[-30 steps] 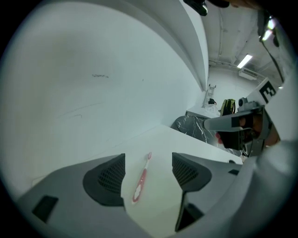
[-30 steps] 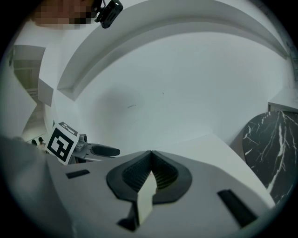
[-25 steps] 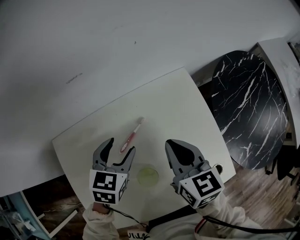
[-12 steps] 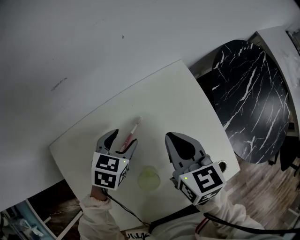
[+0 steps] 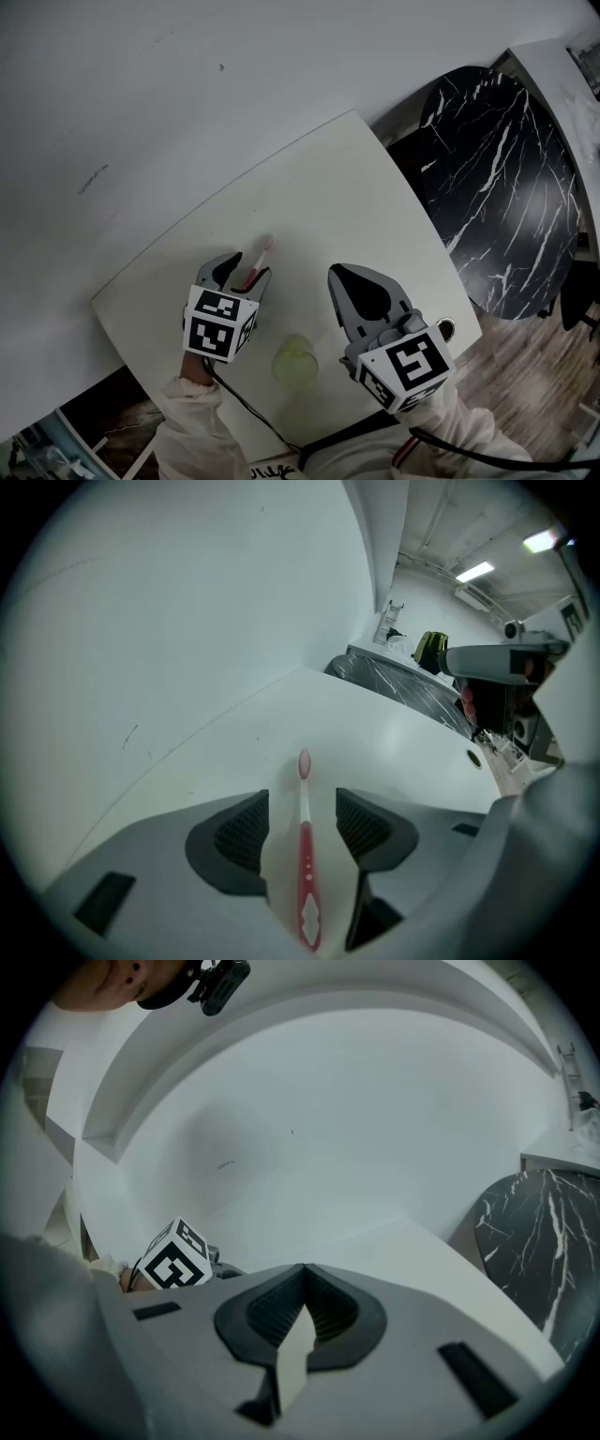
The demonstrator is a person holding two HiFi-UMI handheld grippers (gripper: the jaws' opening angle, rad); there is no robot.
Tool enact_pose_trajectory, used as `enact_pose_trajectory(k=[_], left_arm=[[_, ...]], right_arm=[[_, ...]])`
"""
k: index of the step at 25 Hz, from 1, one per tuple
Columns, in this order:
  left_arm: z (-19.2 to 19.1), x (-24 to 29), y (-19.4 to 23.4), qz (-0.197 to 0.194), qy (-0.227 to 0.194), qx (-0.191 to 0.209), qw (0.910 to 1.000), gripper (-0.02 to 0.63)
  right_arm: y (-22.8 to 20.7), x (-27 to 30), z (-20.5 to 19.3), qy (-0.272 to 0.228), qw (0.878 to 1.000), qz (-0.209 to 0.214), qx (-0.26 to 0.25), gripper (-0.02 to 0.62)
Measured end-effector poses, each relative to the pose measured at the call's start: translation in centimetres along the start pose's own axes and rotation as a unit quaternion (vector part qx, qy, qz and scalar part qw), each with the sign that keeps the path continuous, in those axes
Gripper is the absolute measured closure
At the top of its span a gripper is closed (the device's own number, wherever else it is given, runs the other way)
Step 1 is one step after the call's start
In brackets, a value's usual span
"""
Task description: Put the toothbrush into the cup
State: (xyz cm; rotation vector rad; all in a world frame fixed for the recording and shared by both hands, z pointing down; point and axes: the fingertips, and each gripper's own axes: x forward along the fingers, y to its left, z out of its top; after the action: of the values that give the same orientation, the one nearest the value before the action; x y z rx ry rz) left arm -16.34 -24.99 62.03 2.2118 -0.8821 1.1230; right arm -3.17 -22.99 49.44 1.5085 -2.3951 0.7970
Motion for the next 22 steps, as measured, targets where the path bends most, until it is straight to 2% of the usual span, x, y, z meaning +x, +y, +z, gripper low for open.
enact_pose_trajectory(k=[6,13,18,22], left_arm=[[0.3,1.2,-0.5,-0.021,0.034,0.032,0.9987,0.46],[-0.2,2.3,-0.7,-0.028,0.063,0.039,0.9969,0.462],[-0.2,2.3,-0.3,-0.02,0.064,0.037,0.9971,0.496],[-0.2,2.1,-0.4,-0.009,0.074,0.058,0.9955,0.514]], right_arm=[[-0.2,0.1,0.0,0.0,1.0,-0.004,0.008,0.591],[-0.3,0.2,-0.2,0.0,1.0,-0.005,0.013,0.591],[-0.7,0.3,-0.4,0.001,1.0,-0.007,0.015,0.591],[-0.6,0.5,-0.4,0.001,1.0,-0.005,0.016,0.591]])
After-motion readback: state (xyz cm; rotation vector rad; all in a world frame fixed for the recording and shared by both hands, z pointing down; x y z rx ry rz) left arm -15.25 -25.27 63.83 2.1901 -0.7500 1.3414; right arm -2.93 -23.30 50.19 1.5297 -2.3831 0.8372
